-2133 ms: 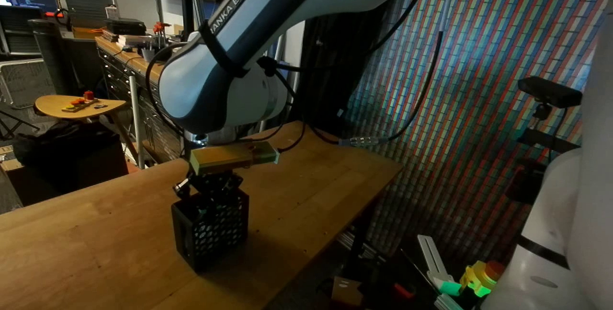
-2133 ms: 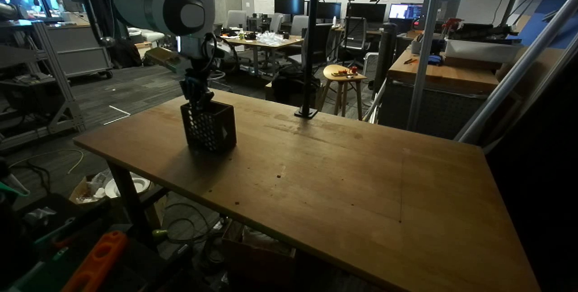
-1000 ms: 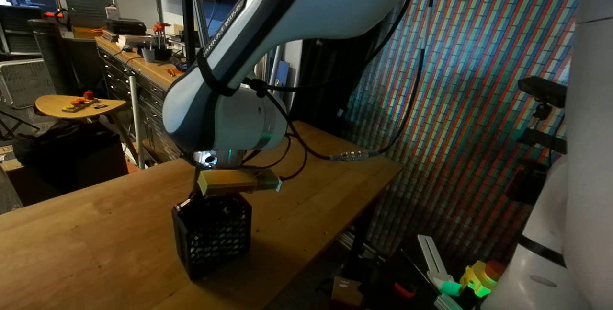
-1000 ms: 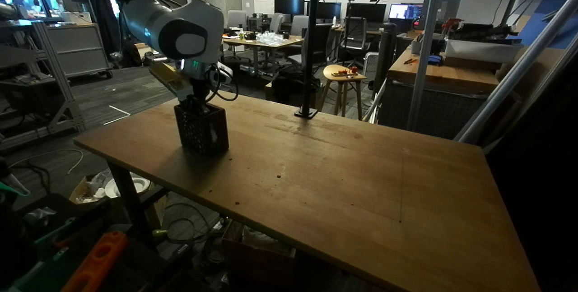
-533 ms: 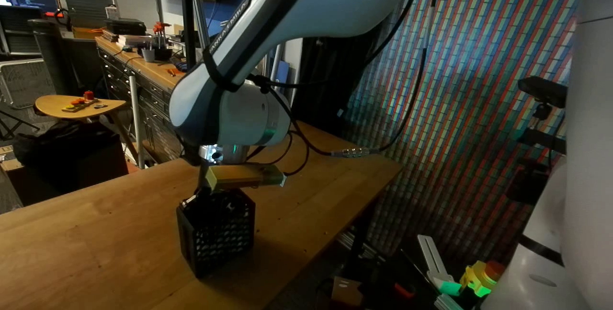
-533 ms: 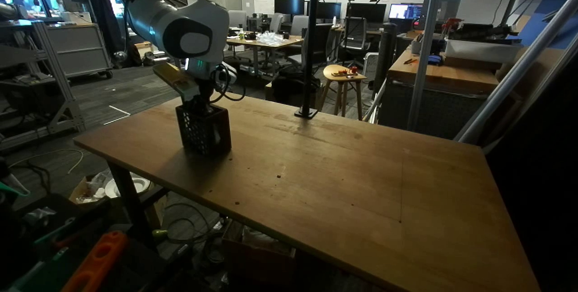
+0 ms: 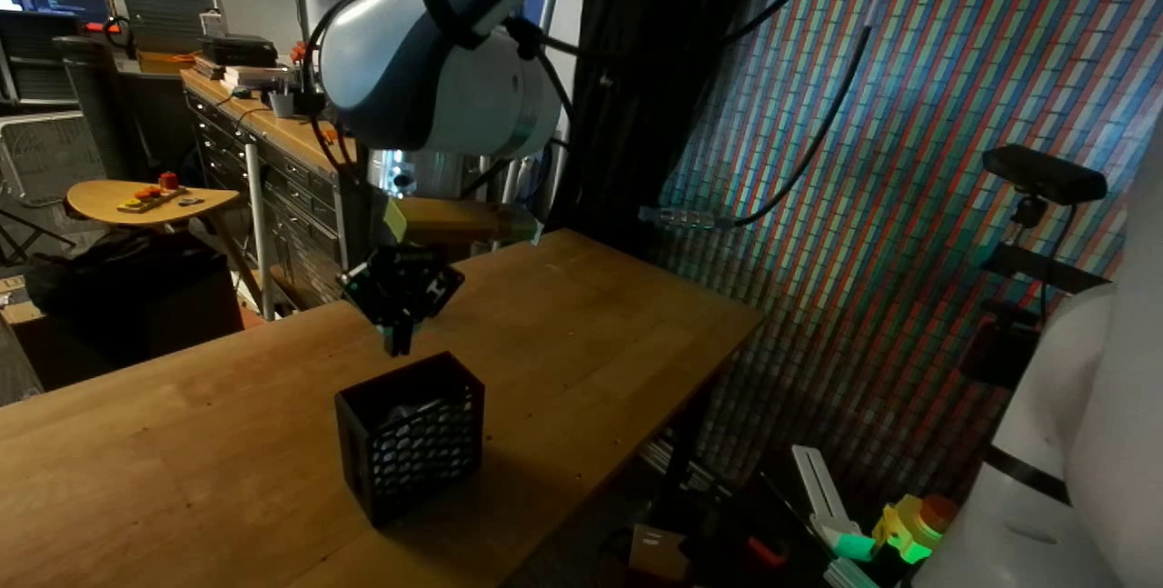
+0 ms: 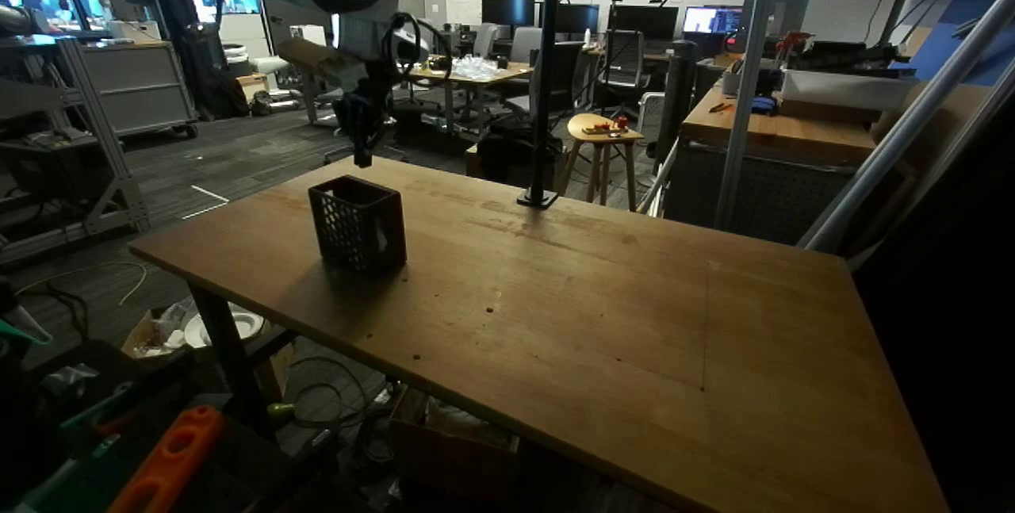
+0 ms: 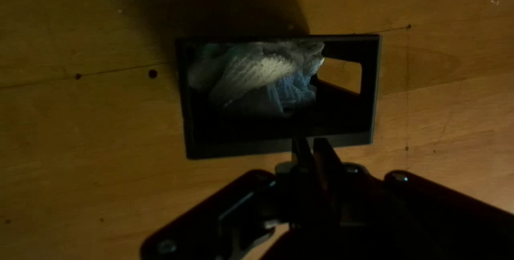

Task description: Pick up the cloth and put it in the box

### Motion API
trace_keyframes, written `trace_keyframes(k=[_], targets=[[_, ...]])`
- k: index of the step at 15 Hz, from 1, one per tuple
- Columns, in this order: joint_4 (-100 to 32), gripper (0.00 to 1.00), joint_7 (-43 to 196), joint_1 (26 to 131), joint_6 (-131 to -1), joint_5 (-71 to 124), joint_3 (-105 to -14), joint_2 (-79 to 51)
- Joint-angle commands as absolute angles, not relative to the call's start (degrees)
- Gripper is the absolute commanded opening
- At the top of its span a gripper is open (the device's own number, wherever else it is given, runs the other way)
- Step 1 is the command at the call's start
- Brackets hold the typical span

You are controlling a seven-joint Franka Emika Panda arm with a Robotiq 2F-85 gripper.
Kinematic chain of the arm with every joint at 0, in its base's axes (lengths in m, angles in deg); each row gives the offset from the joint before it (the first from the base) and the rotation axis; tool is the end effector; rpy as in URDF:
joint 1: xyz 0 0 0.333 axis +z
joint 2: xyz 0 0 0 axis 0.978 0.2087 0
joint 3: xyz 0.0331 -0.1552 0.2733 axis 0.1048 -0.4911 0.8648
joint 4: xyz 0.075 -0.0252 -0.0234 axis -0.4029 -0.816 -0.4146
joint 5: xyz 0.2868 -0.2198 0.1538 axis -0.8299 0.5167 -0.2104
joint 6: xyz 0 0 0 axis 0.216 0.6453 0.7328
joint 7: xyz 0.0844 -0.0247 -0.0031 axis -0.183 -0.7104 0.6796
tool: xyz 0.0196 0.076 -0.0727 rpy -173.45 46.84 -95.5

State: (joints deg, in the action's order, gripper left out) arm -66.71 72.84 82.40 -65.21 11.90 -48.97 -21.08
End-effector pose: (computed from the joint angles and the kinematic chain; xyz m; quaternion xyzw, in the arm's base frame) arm 0.5411 0.1089 0.3170 -0.9956 0.0464 0.0141 0.0800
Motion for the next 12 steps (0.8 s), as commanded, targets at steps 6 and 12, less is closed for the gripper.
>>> trace_keyframes(k=[6,12], targets=[[-64.8,0.49,71.8,82.6,-60.4,14.1,-50.5,-23.1],[-64.8,0.49,71.8,82.7,-60.4,14.1,-50.5,-22.6]])
